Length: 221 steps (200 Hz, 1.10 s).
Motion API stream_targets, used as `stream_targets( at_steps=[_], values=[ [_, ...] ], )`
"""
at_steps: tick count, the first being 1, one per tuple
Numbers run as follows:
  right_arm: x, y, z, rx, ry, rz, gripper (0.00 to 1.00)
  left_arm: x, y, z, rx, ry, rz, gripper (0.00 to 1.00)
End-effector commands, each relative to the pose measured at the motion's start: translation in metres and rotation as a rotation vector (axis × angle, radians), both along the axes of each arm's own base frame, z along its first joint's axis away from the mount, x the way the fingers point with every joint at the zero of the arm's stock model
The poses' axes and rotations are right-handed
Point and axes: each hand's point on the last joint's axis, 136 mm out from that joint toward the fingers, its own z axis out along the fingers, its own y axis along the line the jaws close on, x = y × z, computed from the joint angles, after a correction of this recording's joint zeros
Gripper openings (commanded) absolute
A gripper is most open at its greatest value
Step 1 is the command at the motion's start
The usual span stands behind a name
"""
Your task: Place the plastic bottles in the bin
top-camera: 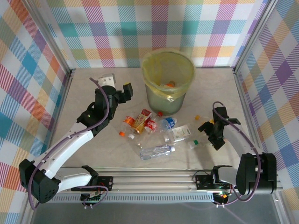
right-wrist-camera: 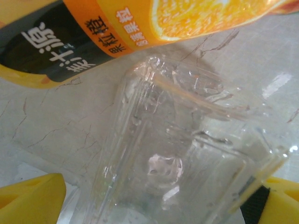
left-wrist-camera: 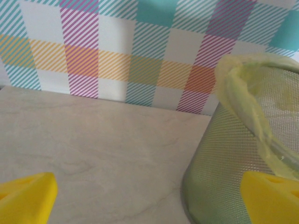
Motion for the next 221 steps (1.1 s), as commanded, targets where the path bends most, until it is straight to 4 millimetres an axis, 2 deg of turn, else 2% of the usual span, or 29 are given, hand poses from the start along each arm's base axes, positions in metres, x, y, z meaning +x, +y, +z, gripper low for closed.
stream_targets(
  at_steps=[1, 66, 123, 163, 189, 221],
  values=[
    [0.001, -0.003, -0.008, -0.013, 0.013, -0.025, 0.93, -0.005, 0.02, 0.008, -0.073, -0.045, 0.067, 1.0],
    [-0.003, -0.005, -0.023, -0.02, 0.05, -0.037, 0.81, 0.001, 0.054, -0.032, -0.236, 0.05, 0.121, 1.0],
    [-0.011, -0.009, -0.014, -0.045, 0.047, -0.034, 0.6, 0.005, 0.075, -0.052, -0.327, 0.09, 0.175, 1.0],
    [-0.014, -0.01, 0.014, -0.052, -0.002, -0.016, 0.48, 0.008, 0.076, -0.059, -0.35, 0.12, 0.18, 1.0],
    [-0.011, -0.007, 0.045, -0.06, -0.077, 0.022, 0.42, 0.01, 0.078, -0.063, -0.372, 0.129, 0.192, 1.0],
    [0.006, 0.006, 0.093, -0.053, -0.232, 0.151, 0.36, 0.013, 0.079, -0.072, -0.406, 0.14, 0.195, 1.0]
  ],
)
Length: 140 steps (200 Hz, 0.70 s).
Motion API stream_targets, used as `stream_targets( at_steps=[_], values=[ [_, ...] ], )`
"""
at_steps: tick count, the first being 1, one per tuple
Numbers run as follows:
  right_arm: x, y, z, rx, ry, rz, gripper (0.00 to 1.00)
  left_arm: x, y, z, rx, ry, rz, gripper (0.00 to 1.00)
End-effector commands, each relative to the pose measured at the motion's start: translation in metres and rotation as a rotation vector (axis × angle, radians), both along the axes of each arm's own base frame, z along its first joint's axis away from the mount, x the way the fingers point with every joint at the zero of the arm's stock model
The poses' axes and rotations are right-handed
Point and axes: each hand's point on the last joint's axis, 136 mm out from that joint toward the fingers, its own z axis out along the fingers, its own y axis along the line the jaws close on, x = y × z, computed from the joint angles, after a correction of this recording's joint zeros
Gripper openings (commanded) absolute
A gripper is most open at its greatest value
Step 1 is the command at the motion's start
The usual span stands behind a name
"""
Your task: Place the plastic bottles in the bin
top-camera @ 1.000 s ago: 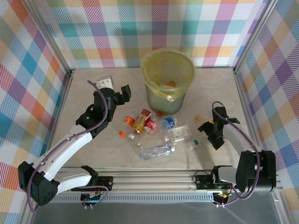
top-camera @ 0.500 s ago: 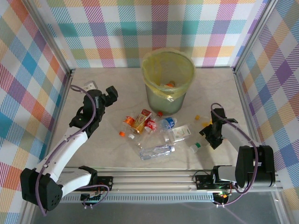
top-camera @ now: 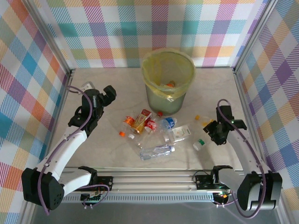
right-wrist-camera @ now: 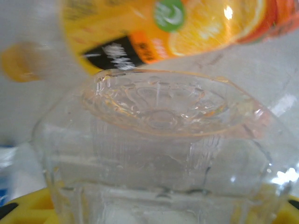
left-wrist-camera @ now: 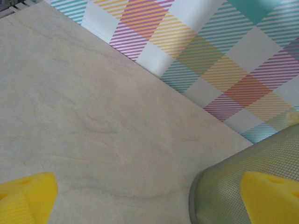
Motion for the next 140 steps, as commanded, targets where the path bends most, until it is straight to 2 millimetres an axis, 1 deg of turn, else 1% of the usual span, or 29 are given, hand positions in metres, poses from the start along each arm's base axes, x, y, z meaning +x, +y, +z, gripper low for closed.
stream_targets(
  at_steps=[1, 21, 47, 68, 89, 109, 125, 140],
  values=[
    [0.005, 0.009, 0.035, -0.012, -0.077, 0.113, 0.36, 0.004, 0.001, -0.008, -0.048, 0.001, 0.008, 1.0],
    [0.019, 0.019, 0.066, -0.017, -0.155, 0.19, 0.35, 0.005, -0.001, -0.016, -0.076, 0.004, 0.0, 1.0],
    [0.046, 0.034, 0.112, -0.041, -0.269, 0.28, 0.35, 0.006, -0.005, -0.021, -0.124, -0.011, -0.021, 1.0],
    [0.072, 0.048, 0.157, -0.057, -0.377, 0.342, 0.35, 0.005, -0.01, -0.022, -0.143, -0.013, -0.043, 1.0],
    [0.1, 0.068, 0.207, -0.048, -0.509, 0.403, 0.36, 0.003, -0.013, -0.022, -0.157, -0.014, -0.063, 1.0],
    [0.124, 0.088, 0.251, -0.035, -0.624, 0.46, 0.36, 0.0, -0.016, -0.022, -0.167, -0.018, -0.082, 1.0],
    [0.141, 0.103, 0.28, -0.035, -0.702, 0.496, 0.37, -0.002, -0.016, -0.021, -0.173, -0.029, -0.086, 1.0],
    [0.158, 0.114, 0.304, -0.041, -0.763, 0.522, 0.37, -0.005, -0.016, -0.02, -0.178, -0.04, -0.087, 1.0]
  ],
)
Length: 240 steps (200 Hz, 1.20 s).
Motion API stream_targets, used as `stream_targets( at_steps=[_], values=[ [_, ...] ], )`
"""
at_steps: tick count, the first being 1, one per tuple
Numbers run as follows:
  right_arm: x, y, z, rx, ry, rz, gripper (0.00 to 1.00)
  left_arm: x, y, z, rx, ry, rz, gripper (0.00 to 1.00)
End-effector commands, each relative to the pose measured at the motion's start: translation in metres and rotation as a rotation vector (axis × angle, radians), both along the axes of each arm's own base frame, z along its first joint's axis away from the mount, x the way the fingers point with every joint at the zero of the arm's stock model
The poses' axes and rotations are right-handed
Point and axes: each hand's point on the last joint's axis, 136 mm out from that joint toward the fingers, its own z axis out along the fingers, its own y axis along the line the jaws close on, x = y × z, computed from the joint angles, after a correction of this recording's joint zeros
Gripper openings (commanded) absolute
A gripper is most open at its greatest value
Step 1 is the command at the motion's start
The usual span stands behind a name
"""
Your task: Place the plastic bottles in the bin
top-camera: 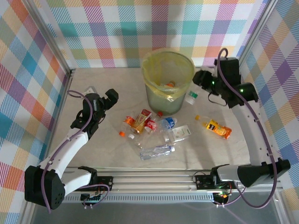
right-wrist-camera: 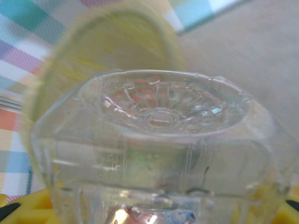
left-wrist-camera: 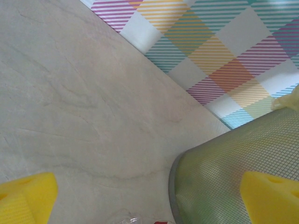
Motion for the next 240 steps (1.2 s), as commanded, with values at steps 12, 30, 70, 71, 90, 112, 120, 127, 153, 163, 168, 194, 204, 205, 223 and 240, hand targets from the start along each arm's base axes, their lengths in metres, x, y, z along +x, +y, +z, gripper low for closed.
stream_targets(
  at_steps=[12, 30, 70, 71, 90, 112, 120, 127, 153, 163, 168, 194, 204, 205, 223, 240],
  values=[
    [0.036, 0.028, 0.052, -0.004, -0.159, 0.089, 0.37, -0.004, 0.0, 0.011, -0.035, -0.055, -0.014, 1.0],
    [0.056, 0.039, 0.065, -0.005, -0.198, 0.108, 0.38, -0.005, -0.002, 0.012, -0.036, -0.06, -0.025, 1.0],
    [0.099, 0.061, 0.068, -0.02, -0.219, 0.13, 0.38, -0.005, -0.005, 0.013, -0.033, -0.065, -0.046, 1.0],
    [0.1, 0.062, 0.067, -0.021, -0.216, 0.131, 0.38, -0.005, -0.005, 0.013, -0.034, -0.066, -0.046, 1.0],
    [0.117, 0.077, 0.059, -0.037, -0.199, 0.153, 0.37, -0.005, -0.005, 0.011, -0.032, -0.066, -0.048, 1.0],
    [0.131, 0.096, 0.047, -0.08, -0.183, 0.175, 0.37, -0.005, -0.006, 0.01, -0.026, -0.068, -0.053, 1.0],
    [0.135, 0.102, 0.04, -0.097, -0.173, 0.18, 0.37, -0.005, -0.006, 0.01, -0.023, -0.067, -0.054, 1.0],
    [0.139, 0.107, 0.033, -0.108, -0.162, 0.186, 0.37, -0.005, -0.006, 0.01, -0.02, -0.068, -0.057, 1.0],
    [0.146, 0.127, 0.004, -0.138, -0.116, 0.213, 0.37, -0.006, -0.008, 0.013, -0.008, -0.08, -0.075, 1.0],
    [0.148, 0.133, -0.006, -0.153, -0.101, 0.223, 0.37, -0.006, -0.008, 0.013, -0.003, -0.083, -0.078, 1.0],
    [0.149, 0.136, -0.011, -0.161, -0.094, 0.228, 0.37, -0.006, -0.008, 0.013, -0.003, -0.085, -0.077, 1.0],
    [0.149, 0.145, -0.035, -0.203, -0.044, 0.238, 0.38, -0.007, -0.007, 0.013, 0.004, -0.09, -0.073, 1.0],
    [0.148, 0.145, -0.043, -0.216, -0.023, 0.237, 0.38, -0.007, -0.007, 0.014, 0.006, -0.093, -0.074, 1.0],
    [0.148, 0.145, -0.043, -0.216, -0.022, 0.237, 0.38, -0.007, -0.007, 0.014, 0.006, -0.092, -0.074, 1.0],
    [0.146, 0.147, -0.056, -0.224, 0.014, 0.233, 0.38, -0.008, -0.006, 0.013, 0.006, -0.094, -0.073, 1.0],
    [0.144, 0.149, -0.068, -0.229, 0.046, 0.235, 0.4, -0.008, -0.006, 0.013, 0.007, -0.094, -0.072, 1.0]
  ],
)
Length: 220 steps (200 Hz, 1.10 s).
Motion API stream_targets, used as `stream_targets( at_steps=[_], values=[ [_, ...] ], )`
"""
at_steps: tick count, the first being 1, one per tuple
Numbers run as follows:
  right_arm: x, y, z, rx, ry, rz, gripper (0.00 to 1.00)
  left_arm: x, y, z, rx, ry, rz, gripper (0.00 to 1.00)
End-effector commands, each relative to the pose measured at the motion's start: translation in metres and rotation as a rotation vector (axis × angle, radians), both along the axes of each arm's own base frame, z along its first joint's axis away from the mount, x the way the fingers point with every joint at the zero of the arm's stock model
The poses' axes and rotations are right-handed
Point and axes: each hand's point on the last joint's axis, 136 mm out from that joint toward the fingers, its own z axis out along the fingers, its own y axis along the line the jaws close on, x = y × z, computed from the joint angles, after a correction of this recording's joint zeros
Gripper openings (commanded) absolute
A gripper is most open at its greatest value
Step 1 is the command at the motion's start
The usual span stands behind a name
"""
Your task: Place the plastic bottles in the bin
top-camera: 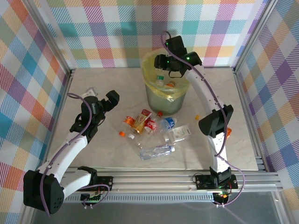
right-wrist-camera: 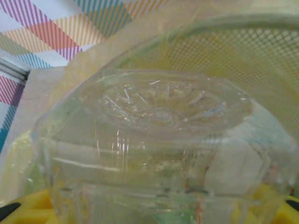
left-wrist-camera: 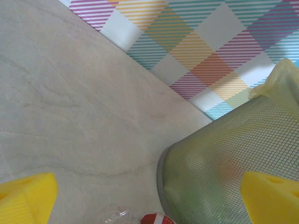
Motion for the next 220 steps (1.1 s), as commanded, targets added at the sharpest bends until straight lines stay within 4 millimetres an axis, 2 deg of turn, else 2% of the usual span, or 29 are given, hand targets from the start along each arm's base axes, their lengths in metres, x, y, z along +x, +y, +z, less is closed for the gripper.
stream_targets(
  at_steps=[1, 68, 122, 166, 220],
  values=[
    [-0.004, -0.001, -0.006, -0.024, 0.019, -0.013, 0.4, -0.001, 0.003, 0.006, 0.014, -0.039, -0.004, 1.0],
    [-0.003, 0.003, -0.041, -0.044, 0.105, -0.02, 0.5, -0.003, 0.005, 0.006, 0.023, -0.039, 0.002, 1.0],
    [0.0, 0.01, -0.048, -0.031, 0.114, 0.003, 0.62, -0.005, 0.006, 0.005, 0.034, -0.036, 0.003, 1.0],
    [0.0, 0.013, -0.036, -0.011, 0.089, 0.019, 0.76, -0.007, 0.005, 0.006, 0.038, -0.039, -0.008, 1.0],
    [-0.005, 0.011, 0.004, 0.006, 0.006, 0.046, 0.91, -0.008, 0.006, 0.009, 0.041, -0.048, -0.007, 1.0]
  ],
)
